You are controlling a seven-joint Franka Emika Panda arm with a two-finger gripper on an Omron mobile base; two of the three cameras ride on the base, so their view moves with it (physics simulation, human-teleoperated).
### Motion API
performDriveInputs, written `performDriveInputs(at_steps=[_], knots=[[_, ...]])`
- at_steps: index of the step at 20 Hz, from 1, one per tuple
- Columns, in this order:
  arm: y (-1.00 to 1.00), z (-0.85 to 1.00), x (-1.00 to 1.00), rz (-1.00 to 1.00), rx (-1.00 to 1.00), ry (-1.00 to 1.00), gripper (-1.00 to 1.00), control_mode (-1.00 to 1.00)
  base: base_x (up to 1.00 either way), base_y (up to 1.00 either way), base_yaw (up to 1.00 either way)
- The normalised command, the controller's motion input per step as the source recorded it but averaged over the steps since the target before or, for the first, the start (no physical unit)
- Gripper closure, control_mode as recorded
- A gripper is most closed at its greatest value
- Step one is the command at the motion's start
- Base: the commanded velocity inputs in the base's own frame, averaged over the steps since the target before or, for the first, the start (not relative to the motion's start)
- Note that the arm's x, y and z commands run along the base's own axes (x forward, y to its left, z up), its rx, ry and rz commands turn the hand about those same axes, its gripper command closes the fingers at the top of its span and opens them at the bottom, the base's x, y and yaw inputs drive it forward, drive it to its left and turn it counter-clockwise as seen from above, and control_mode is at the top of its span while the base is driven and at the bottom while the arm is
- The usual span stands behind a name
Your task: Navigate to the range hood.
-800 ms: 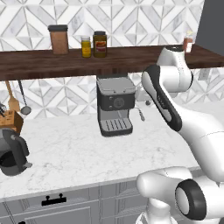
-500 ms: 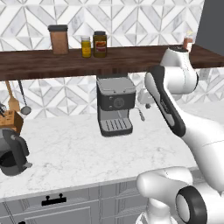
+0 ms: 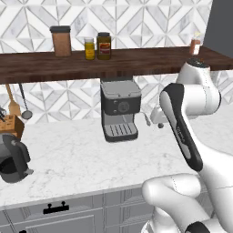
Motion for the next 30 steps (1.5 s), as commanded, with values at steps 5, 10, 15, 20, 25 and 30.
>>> performDriveInputs(at_steps=[5, 10, 15, 20, 25, 30], knots=[[0.00, -0.35, -0.31, 0.02, 0.00, 0.10, -1.00, -1.00, 0.00, 0.00, 0.00], [0.00, 0.00, 0.00, 0.00, 0.00, 0.00, -1.00, 1.00, -0.33, 0.22, 0.09], [0.00, 0.00, 0.00, 0.00, 0.00, 0.00, -1.00, 1.00, -0.66, 0.41, 0.12], [0.00, 0.00, 0.00, 0.00, 0.00, 0.00, -1.00, 1.00, -0.42, 0.82, 0.08], [0.00, 0.00, 0.00, 0.00, 0.00, 0.00, -1.00, 1.00, -0.02, 1.00, 0.03], [0.00, 0.00, 0.00, 0.00, 0.00, 0.00, -1.00, 1.00, 0.04, 1.00, 0.00]])
